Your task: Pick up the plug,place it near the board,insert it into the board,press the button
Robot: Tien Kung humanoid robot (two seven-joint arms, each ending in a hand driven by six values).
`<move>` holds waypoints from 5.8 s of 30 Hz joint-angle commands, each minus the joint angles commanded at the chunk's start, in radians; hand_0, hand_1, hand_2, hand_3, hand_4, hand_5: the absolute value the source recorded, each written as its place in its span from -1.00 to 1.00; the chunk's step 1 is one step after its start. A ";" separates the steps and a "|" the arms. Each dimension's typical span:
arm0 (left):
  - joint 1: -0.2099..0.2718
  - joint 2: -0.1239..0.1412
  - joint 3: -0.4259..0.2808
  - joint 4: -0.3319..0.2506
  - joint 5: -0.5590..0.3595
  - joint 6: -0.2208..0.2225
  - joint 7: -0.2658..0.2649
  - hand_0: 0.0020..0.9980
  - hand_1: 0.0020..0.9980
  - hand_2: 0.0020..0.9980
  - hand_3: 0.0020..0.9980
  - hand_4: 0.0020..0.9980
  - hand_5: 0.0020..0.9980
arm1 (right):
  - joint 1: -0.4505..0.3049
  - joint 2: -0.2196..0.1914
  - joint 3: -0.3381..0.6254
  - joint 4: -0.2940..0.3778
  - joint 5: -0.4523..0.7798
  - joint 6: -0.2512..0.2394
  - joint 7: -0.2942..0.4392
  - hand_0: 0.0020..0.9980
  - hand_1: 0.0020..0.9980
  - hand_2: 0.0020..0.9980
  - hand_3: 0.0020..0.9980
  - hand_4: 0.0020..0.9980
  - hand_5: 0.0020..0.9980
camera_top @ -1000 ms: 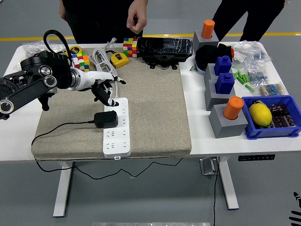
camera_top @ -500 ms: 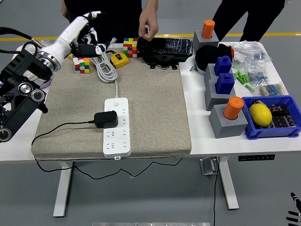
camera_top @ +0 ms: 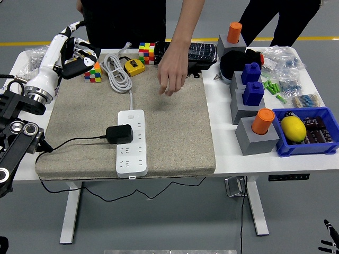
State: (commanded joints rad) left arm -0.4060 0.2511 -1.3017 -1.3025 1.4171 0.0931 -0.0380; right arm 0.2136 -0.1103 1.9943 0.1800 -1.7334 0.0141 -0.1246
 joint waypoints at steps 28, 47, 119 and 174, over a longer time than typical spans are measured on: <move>0.100 -0.032 -0.019 -0.045 -0.185 0.013 -0.141 0.80 0.92 0.89 0.95 0.86 0.27 | -0.003 0.009 -0.003 0.000 -0.010 0.006 0.001 0.69 0.50 0.41 0.52 1.00 1.00; -0.043 0.132 0.080 -0.022 0.208 -0.088 0.090 -0.22 -0.09 0.03 0.94 -0.07 -1.00 | 0.008 0.001 -0.003 0.000 0.000 0.003 -0.001 0.69 0.50 0.41 0.52 1.00 1.00; -0.499 0.250 0.916 0.089 0.111 -0.392 0.281 -0.74 -1.00 -0.82 0.71 -0.51 -1.00 | 0.016 -0.019 0.002 0.000 -0.005 -0.001 -0.005 0.70 0.50 0.41 0.53 1.00 1.00; -0.512 0.243 0.983 0.133 0.101 -0.408 0.279 -0.74 -1.00 -0.82 0.69 -0.53 -1.00 | 0.019 -0.025 0.007 0.000 -0.008 -0.001 -0.002 0.70 0.50 0.41 0.52 1.00 1.00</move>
State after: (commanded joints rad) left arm -0.9180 0.4937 -0.3186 -1.1696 1.5180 -0.3148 0.2406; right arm 0.2324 -0.1354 2.0013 0.1800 -1.7417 0.0128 -0.1268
